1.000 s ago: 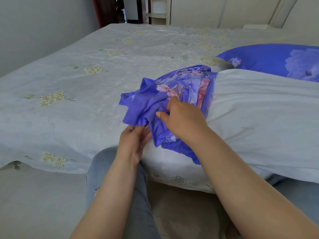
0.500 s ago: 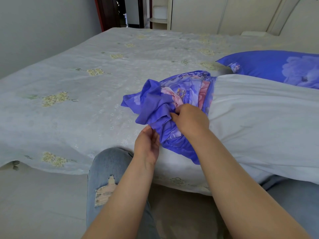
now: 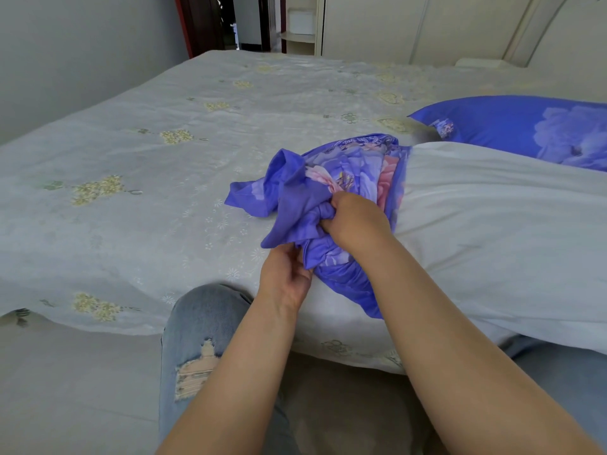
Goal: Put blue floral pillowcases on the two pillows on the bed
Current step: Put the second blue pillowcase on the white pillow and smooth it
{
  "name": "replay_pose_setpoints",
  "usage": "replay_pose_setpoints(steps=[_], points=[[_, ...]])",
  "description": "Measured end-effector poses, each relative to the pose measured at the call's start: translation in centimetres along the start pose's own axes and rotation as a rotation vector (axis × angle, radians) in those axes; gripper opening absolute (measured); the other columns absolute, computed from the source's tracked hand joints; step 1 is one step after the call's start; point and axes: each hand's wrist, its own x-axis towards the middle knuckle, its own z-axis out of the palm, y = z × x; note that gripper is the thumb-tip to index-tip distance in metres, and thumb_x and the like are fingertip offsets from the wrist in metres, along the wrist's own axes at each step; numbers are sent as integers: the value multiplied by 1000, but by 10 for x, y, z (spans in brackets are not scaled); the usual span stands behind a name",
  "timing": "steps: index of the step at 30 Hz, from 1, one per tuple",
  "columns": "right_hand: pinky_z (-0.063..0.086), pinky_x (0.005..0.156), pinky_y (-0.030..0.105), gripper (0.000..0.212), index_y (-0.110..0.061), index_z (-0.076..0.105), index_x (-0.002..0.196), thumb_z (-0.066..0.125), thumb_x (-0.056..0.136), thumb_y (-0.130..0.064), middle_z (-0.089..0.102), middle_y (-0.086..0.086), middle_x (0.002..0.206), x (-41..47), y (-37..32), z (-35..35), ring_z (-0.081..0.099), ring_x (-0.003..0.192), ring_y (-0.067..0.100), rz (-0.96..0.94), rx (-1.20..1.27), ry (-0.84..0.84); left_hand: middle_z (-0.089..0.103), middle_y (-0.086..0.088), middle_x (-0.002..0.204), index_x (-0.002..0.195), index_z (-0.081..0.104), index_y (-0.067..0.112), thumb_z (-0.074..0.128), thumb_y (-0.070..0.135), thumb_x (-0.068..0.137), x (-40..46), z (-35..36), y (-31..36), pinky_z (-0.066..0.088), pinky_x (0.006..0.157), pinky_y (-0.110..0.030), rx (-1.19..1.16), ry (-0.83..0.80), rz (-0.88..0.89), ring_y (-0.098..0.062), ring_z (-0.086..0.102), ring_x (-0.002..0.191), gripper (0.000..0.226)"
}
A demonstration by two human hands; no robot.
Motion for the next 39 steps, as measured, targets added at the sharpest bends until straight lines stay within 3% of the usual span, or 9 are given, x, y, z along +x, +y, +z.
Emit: replay_pose_setpoints(steps=[3, 6, 8, 15, 20, 24, 28, 33, 39], points=[[35, 72, 30, 18, -13, 55, 104, 54, 91, -26, 61, 11, 107, -2, -1, -2, 56, 100, 31, -27, 0, 60, 65, -14, 113, 116, 60, 0, 42, -2, 92, -2, -5, 2, 52, 87, -39, -71, -19, 3, -25, 61, 108, 30], [33, 69, 27, 28, -20, 44, 72, 65, 85, -33, 53, 1, 82, 1, 5, -15, 50, 83, 23, 31, 126, -14, 71, -13, 81, 89, 66, 0, 40, -1, 92, -6, -9, -2, 54, 77, -37, -140, 11, -7, -22, 68, 78, 26], [33, 68, 26, 37, -22, 39, 64, 69, 81, -35, 47, -5, 70, 1, 9, -16, 49, 79, 21, 40, 177, -33, 70, -11, 75, 85, 63, 2, 39, -2, 92, 0, -14, -5, 53, 75, -34, -151, 56, -23, -21, 64, 77, 26], [37, 65, 26, 24, -17, 55, 75, 74, 78, -31, 45, -8, 61, -1, 16, -16, 48, 64, 16, 7, 404, -8, 65, -13, 117, 119, 59, 5, 51, 9, 88, 11, -21, 0, 55, 84, -37, 138, -63, -28, -27, 60, 108, 32], [49, 78, 34, 19, -14, 63, 84, 72, 81, -30, 55, -6, 70, -10, 16, -7, 56, 71, 15, 15, 522, -66, 58, 0, 79, 89, 58, 17, 59, 17, 77, 12, -41, 15, 44, 55, -22, 854, 138, 269, -19, 53, 70, 12], [48, 88, 34, 25, -22, 63, 104, 62, 87, -40, 62, -6, 95, -19, 15, 7, 60, 97, 18, 49, 392, -8, 50, 7, 63, 68, 52, 15, 60, 26, 84, -22, -20, 54, 37, 59, -21, 1020, 254, 717, -4, 40, 54, 21], [45, 87, 36, 28, -16, 62, 109, 53, 93, -37, 63, 8, 105, -26, 14, 25, 56, 102, 29, -15, 252, 138, 51, -2, 64, 69, 52, 8, 15, 59, 96, -49, 13, 64, 37, 63, -29, 1491, 246, 480, -17, 48, 63, 69], [36, 98, 33, 31, -9, 62, 117, 50, 92, -24, 61, 11, 117, -49, 18, 49, 52, 109, 31, -153, 320, 404, 38, -3, 54, 56, 35, 13, 50, 37, 92, -36, 28, 47, 26, 50, -29, 1838, 115, 500, -21, 37, 54, 46], [38, 91, 18, 22, -20, 52, 108, 60, 87, -17, 49, -11, 106, -88, 47, 60, 48, 102, 17, 23, 731, 872, 44, -3, 66, 62, 36, 13, 45, 12, 91, -16, 43, 40, 27, 52, -31, 1744, 182, 530, -25, 43, 69, 30]])
